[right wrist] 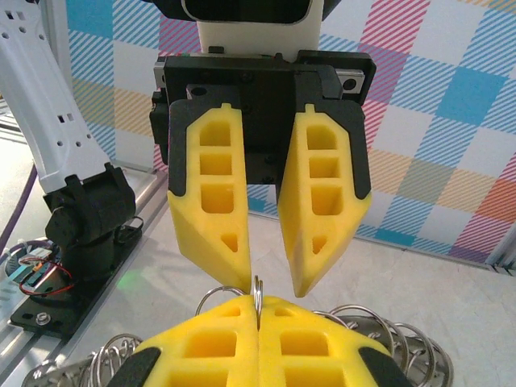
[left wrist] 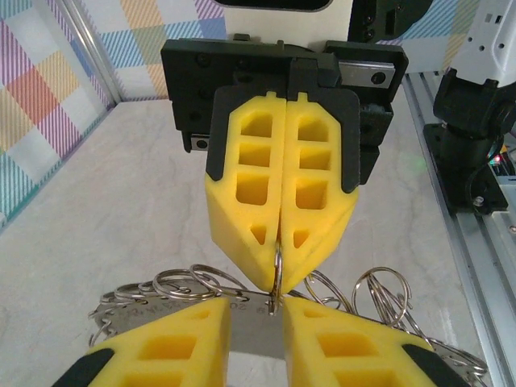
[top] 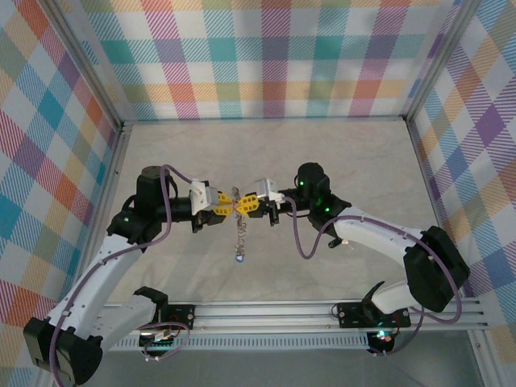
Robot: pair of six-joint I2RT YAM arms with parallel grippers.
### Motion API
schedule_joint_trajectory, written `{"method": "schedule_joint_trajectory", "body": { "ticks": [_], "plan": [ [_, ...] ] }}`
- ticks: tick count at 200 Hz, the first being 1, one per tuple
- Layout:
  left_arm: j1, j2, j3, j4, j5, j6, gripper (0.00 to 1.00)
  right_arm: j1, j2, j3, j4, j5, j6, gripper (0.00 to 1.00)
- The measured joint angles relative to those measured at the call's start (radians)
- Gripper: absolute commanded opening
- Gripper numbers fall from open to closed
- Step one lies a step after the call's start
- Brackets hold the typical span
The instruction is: Put the keys on the keyring
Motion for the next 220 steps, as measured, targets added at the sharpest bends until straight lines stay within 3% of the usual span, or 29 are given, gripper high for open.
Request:
{"method": "schedule_joint_trajectory", "body": {
  "ticks": [84, 142, 161, 173, 208, 220],
  "plan": [
    [-0.011, 0.017, 0.015, -0.036, -0.007, 0.038, 0.19, 0.0, 0.016, 0.0, 0.037, -0.013, 0.019, 0.0],
    [-0.045, 0.018, 0.023, -0.047, -0.091, 0.052, 0.19, 0.003, 0.048, 0.0, 0.088, -0.023, 0.067, 0.0],
    [-0.047, 0.018, 0.023, -0.048, -0.116, 0.05, 0.16, 0.003, 0.061, 0.0, 0.105, -0.012, 0.071, 0.0],
    [-0.047, 0.017, 0.023, -0.047, -0.126, 0.039, 0.0, 0.003, 0.064, 0.0, 0.112, -0.003, 0.074, 0.0],
    [-0.05, 0.011, 0.022, -0.044, -0.155, 0.032, 0.0, 0.004, 0.067, 0.0, 0.114, 0.027, 0.064, 0.0],
    [-0.052, 0.01, 0.022, -0.048, -0.168, 0.034, 0.0, 0.007, 0.061, 0.0, 0.085, 0.042, 0.031, 0.11]
  ]
}}
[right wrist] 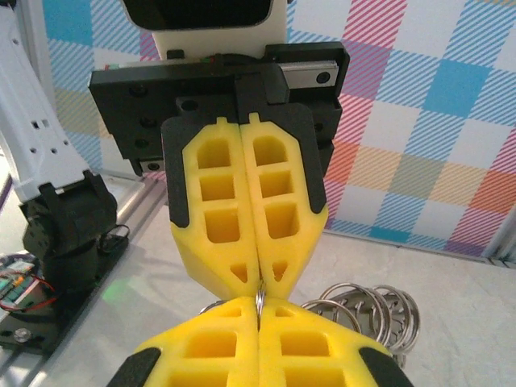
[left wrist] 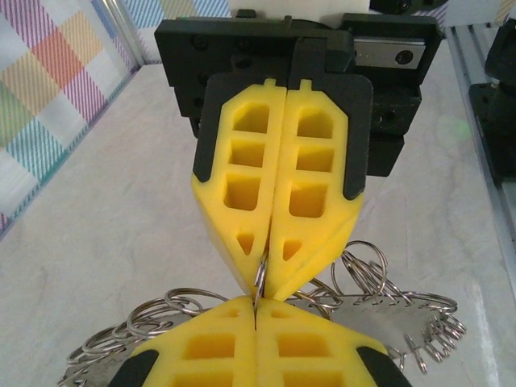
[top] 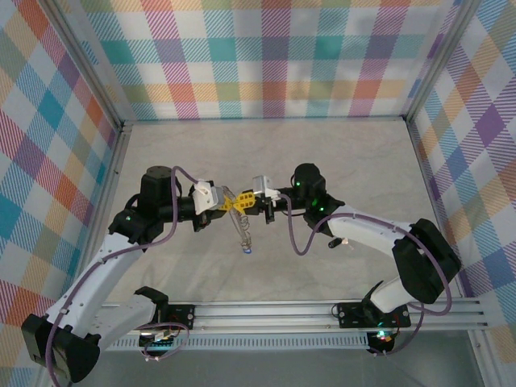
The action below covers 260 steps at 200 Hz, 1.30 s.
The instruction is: Put the keys on the keyring
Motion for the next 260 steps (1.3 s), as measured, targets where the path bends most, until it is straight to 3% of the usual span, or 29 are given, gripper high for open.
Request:
{"method": "schedule_joint_trajectory", "body": {
  "ticks": [28, 77, 117, 184, 260],
  "plan": [
    [-0.018, 0.0, -0.002, -0.027, -0.023, 0.036, 0.0, 0.021, -0.047, 0.0, -0.137, 0.053, -0.106, 0.21],
    [-0.032, 0.0, -0.002, -0.108, -0.053, 0.143, 0.0, 0.037, -0.089, 0.074, -0.394, 0.108, -0.252, 0.21],
    [-0.032, 0.0, -0.002, -0.125, -0.071, 0.172, 0.0, 0.038, -0.093, 0.131, -0.529, 0.148, -0.262, 0.19],
    [-0.032, 0.0, -0.002, -0.129, -0.071, 0.172, 0.0, 0.04, -0.082, 0.201, -0.686, 0.167, -0.315, 0.26],
    [-0.032, 0.0, -0.002, -0.129, -0.069, 0.16, 0.0, 0.053, -0.057, 0.217, -0.736, 0.15, -0.331, 0.19]
  ]
}}
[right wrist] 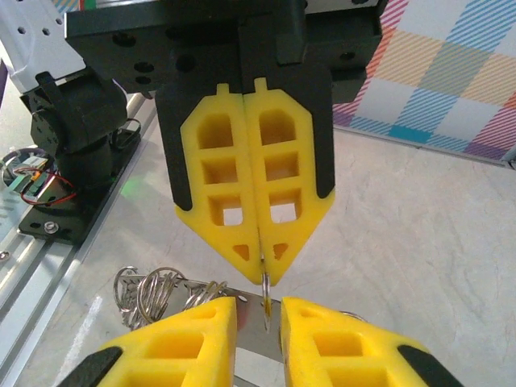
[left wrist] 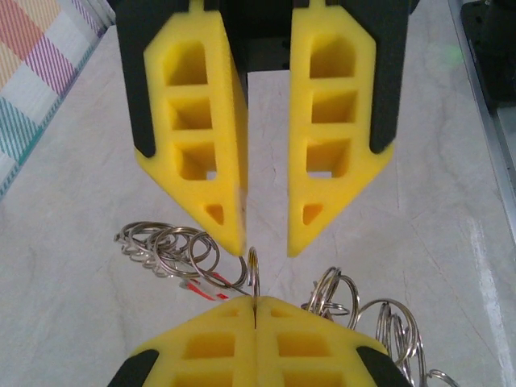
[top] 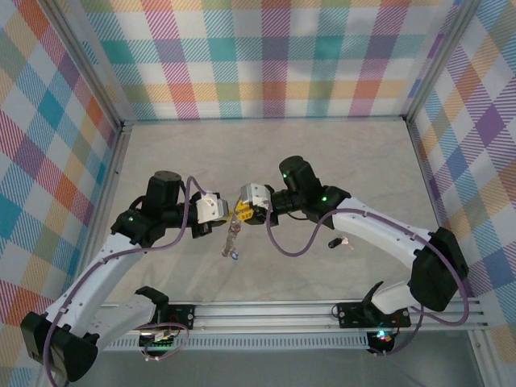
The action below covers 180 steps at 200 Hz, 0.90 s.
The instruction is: Put the keys on the keyring
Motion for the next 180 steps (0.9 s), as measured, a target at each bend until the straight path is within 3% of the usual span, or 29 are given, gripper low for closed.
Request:
{"method": "schedule_joint_trajectory", "body": {
  "ticks": [58, 114, 180],
  "plan": [
    [0.0, 0.017, 0.001, 0.002, 0.001, -0.07, 0.0, 0.026, 0.005, 0.004, 0.004, 0.09, -0.014, 0.0],
    [0.002, 0.075, 0.004, 0.007, -0.019, -0.223, 0.0, 0.093, -0.014, -0.057, 0.094, 0.34, -0.089, 0.0],
    [0.019, 0.133, 0.01, 0.023, 0.0, -0.359, 0.0, 0.19, -0.033, -0.241, 0.425, 0.654, -0.278, 0.0]
  ]
}}
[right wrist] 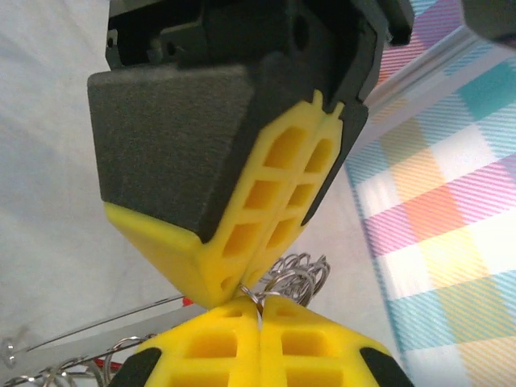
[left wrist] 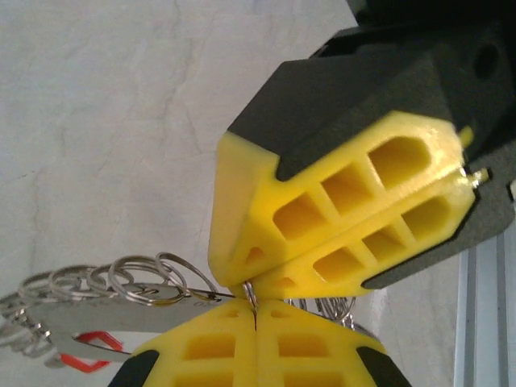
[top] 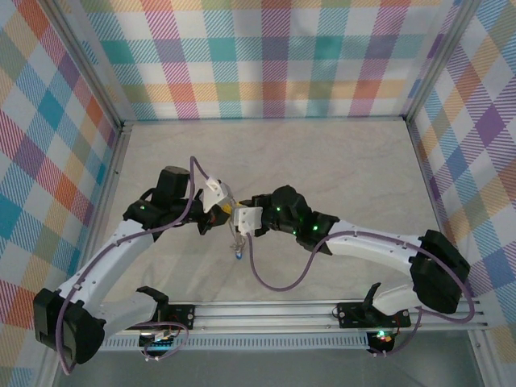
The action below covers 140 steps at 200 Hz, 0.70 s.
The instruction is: Put the keys on the keyring
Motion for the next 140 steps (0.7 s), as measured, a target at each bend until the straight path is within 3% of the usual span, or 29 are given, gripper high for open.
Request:
{"method": "schedule_joint_trajectory", "body": {
  "ticks": [73, 108, 140],
  "plan": [
    [0.063, 0.005, 0.0, 0.053, 0.119, -0.06, 0.0, 0.018, 0.0, -0.104, 0.281, 0.072, -0.114, 0.0],
    [0.094, -0.007, 0.0, 0.04, 0.178, 0.01, 0.0, 0.018, -0.001, -0.154, 0.399, 0.052, -0.09, 0.0],
    [0.119, -0.052, 0.0, 0.003, 0.19, 0.09, 0.16, 0.01, -0.014, -0.186, 0.478, -0.005, -0.032, 0.0]
  ]
}}
